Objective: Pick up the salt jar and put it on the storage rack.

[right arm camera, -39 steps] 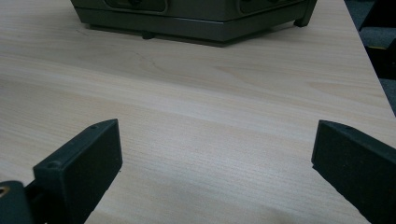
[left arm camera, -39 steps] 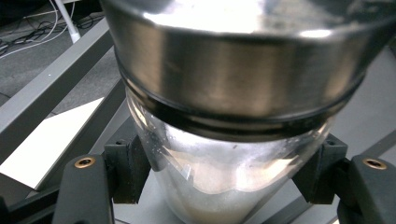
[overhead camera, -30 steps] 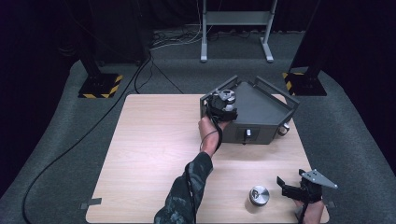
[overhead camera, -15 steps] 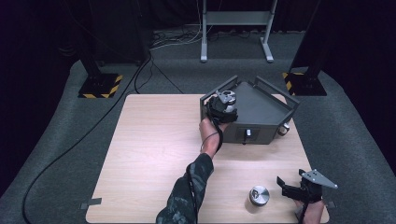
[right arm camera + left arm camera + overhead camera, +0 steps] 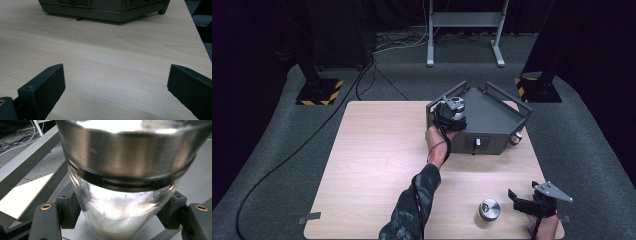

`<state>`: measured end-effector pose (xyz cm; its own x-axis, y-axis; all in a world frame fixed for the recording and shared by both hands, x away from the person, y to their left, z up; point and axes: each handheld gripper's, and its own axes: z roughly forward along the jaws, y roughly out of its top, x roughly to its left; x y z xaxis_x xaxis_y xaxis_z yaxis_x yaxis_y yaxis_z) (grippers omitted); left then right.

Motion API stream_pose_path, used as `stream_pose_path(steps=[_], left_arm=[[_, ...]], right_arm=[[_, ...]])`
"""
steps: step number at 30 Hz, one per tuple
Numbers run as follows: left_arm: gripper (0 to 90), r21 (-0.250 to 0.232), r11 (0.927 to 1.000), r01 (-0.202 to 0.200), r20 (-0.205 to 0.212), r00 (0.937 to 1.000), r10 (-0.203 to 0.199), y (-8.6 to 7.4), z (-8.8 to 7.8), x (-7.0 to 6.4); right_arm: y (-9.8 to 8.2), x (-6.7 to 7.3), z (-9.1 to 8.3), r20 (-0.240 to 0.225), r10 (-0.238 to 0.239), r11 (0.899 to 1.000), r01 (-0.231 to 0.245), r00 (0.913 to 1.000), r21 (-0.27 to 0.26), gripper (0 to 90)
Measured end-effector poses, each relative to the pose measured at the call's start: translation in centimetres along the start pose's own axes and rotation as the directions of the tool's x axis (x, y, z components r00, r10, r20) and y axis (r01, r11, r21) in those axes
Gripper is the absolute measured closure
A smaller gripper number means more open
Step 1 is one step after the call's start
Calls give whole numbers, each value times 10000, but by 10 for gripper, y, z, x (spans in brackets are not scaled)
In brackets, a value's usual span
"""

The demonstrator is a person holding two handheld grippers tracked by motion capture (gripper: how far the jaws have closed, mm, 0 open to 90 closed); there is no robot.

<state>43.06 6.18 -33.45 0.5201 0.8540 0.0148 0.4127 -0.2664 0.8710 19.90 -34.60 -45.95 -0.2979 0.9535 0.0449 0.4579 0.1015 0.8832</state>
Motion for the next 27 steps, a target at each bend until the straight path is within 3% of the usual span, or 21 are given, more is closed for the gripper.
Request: stream_pose_path(steps=[6,8,9,11,15,17,21,27], left_arm=[[304,91,10000,-17,93,10000,16,2,-3,3],[249,-47,9999,127,7,9999,-127,-1,-6,2],[168,-23,9998,194,15,9998,-194,-1,-8,3],[126,39,9998,212,215,9995,-213,0,-12,7],[2,58,10000,-78,435,9990,76,-3,-26,9],[1,-68,9998,-177,634,9978,181,-8,-34,11],[1,-171,9977,-652,605,9960,661,-21,-51,14],[1,-154,9978,-651,425,9969,657,-49,-73,29]], right_arm=[[0,0,0,-31,-39,10000,39,10000,19,2],[-1,1,0,2,-32,10000,32,10000,-38,0],[0,1,0,13,-23,10000,23,10000,-32,0],[0,1,0,24,-19,10000,19,10000,-30,0],[-1,2,0,87,-25,10000,26,10000,-67,0],[-1,2,0,106,-7,10000,8,9999,-56,0],[-1,3,0,162,0,10000,1,9999,-61,0],[-1,3,0,204,27,10000,-26,9998,-66,0]])
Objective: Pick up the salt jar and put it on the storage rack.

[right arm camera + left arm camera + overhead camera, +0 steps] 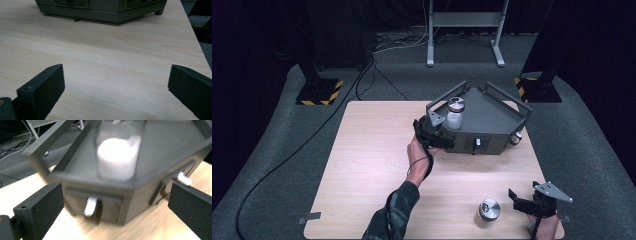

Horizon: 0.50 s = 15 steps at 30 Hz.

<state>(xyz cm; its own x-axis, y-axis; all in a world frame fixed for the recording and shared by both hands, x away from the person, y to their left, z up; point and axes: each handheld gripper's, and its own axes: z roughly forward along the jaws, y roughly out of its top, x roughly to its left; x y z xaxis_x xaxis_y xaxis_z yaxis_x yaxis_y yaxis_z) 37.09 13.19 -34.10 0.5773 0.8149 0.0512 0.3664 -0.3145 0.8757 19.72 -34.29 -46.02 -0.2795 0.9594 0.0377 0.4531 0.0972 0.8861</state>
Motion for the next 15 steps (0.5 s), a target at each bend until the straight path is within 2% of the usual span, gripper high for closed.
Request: stream_pose_path(steps=[2,7,13,15], left_arm=[[1,63,10000,-29,-72,10000,30,-9,-8,4],[1,82,9997,242,-71,9997,-242,-37,-26,14],[2,196,9993,312,-451,9985,-303,-80,-49,23],[2,336,9982,497,-550,9973,-479,-90,-53,27]], right_arm=[[0,0,0,14,-19,10000,19,10000,17,0],[1,1,1,35,-77,10000,77,10000,53,0],[1,2,0,90,-56,10000,56,9999,31,0],[1,2,1,85,-64,10000,63,9999,60,0]])
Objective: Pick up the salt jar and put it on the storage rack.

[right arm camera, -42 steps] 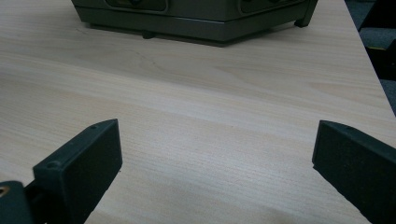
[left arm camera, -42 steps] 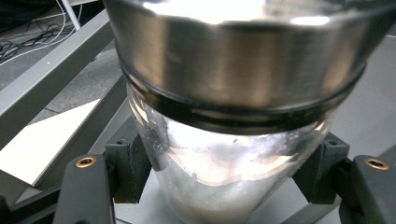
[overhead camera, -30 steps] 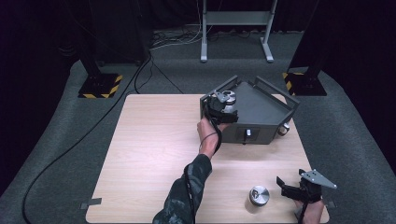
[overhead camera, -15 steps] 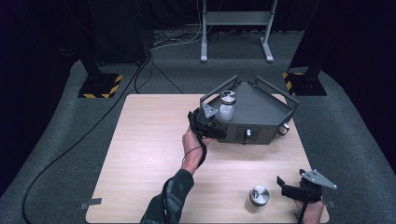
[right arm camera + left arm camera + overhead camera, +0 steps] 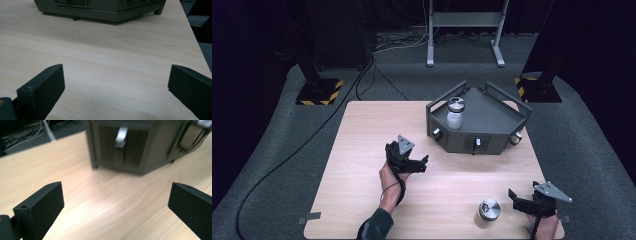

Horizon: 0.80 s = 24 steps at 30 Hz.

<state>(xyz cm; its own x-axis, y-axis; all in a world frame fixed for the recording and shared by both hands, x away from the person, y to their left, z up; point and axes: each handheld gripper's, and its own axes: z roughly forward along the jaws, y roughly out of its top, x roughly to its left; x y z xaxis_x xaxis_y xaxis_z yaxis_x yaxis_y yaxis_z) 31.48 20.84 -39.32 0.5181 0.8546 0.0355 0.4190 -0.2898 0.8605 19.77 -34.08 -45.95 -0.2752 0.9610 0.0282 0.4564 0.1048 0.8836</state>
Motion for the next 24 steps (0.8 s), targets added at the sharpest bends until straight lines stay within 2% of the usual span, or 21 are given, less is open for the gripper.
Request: stream_pose_path(steps=[5,10,17,22,24], left_arm=[[2,271,9974,665,-239,9975,-658,-31,-11,16],[2,483,9912,1234,-510,9914,-1209,-58,-24,30],[2,585,9839,1687,-876,9827,-1633,-81,-34,41],[2,700,9831,1694,-974,9819,-1623,-88,-38,42],[2,716,9806,1824,-904,9803,-1757,-90,-40,45]], right_arm=[[0,0,0,21,24,10000,-24,10000,8,0],[2,2,1,45,-74,9999,74,10000,95,0],[3,3,2,79,-139,9997,138,9999,177,0],[4,3,2,98,-163,9997,161,9998,207,0],[4,3,2,94,-167,9996,165,9998,225,0]])
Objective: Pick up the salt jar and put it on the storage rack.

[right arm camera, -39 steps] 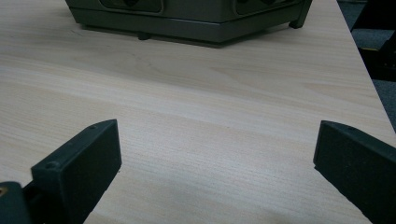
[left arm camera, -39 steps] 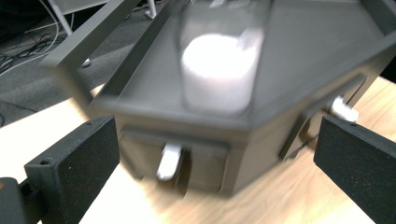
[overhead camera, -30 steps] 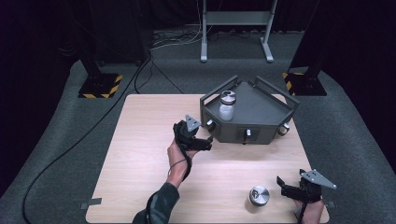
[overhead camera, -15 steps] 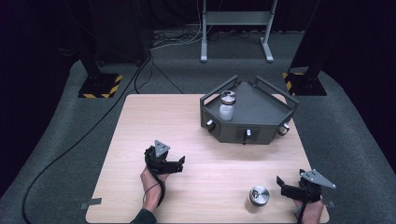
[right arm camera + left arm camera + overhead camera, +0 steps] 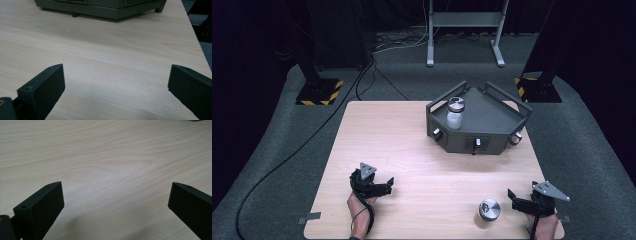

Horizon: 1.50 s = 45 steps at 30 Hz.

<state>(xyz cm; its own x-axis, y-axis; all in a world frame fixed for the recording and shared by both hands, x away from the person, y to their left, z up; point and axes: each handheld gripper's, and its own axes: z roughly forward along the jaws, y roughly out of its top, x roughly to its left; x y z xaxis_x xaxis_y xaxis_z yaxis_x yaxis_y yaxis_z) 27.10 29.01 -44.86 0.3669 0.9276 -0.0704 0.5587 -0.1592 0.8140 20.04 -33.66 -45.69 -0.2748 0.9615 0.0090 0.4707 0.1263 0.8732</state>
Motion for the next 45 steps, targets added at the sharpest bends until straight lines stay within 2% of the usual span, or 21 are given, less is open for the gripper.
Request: stream_pose_path(steps=[8,11,14,20,29,35,42,45], left_arm=[[2,185,9996,193,86,9998,-195,-3,-3,3],[3,109,9996,242,23,9997,-243,-6,-6,3],[2,369,9992,179,22,9998,-180,-3,-6,5],[2,84,9983,585,-30,9983,-585,-9,-10,7],[2,638,9979,48,-199,9998,-35,0,-5,-2],[2,358,9990,259,42,9997,-261,-4,-7,4],[2,349,9992,177,46,9998,-179,-4,-7,3],[2,357,9990,256,104,9996,-260,-4,-7,5]], right_arm=[[1,0,0,12,-25,10000,25,10000,34,0],[1,0,0,8,-7,10000,7,10000,31,0],[0,0,0,9,10,10000,-10,10000,23,0],[-1,0,0,40,44,10000,-44,10000,-24,1],[-1,0,-1,48,79,9999,-79,10000,-63,1],[-2,1,-1,88,17,10000,-17,10000,-83,1],[-3,2,-2,119,44,9998,-42,9999,-173,1],[-2,3,-1,145,-32,9999,33,9999,-97,1]])
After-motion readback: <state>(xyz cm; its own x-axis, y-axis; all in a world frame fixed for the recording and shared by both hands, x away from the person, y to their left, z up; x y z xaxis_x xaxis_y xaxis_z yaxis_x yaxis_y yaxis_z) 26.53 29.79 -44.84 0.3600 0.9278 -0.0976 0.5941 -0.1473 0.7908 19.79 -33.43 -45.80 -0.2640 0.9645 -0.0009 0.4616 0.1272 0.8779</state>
